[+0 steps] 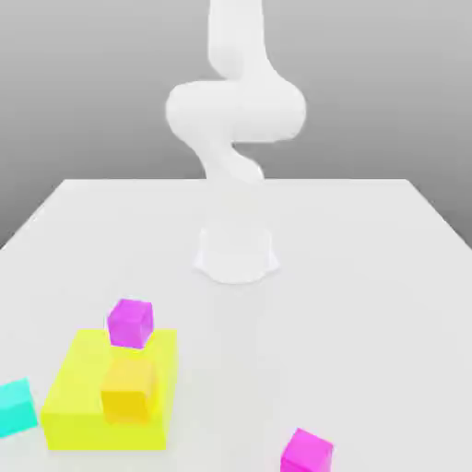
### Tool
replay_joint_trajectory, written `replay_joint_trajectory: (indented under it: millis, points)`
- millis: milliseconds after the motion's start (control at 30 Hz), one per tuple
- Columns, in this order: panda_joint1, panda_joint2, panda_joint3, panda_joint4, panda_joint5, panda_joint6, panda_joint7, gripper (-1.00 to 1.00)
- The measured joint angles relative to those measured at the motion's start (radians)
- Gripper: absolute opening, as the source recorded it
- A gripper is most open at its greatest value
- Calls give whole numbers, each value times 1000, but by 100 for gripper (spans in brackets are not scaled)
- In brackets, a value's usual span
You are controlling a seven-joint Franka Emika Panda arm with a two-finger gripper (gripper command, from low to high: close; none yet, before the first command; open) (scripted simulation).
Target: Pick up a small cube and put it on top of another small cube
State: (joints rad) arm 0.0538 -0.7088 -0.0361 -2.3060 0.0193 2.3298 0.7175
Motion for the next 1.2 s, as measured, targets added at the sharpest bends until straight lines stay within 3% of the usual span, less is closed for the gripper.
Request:
replay_joint_trajectory:
  millis: [333, 600, 767, 933, 1067, 1100, 1200]
  points:
    - [167, 370, -104, -23, 113, 118, -358, 0]
    - [236, 660, -114, -42, 183, 212, -626, 0]
    - [253, 833, -103, -56, 171, 278, -754, 0]
    - [263, 997, -99, -71, 96, 349, -834, 0]
    - [245, 1141, -73, -48, 110, 454, -867, 0]
    - [238, 1174, -64, -41, 117, 479, -873, -100]
    - [238, 1174, -64, -41, 117, 479, -873, -100]
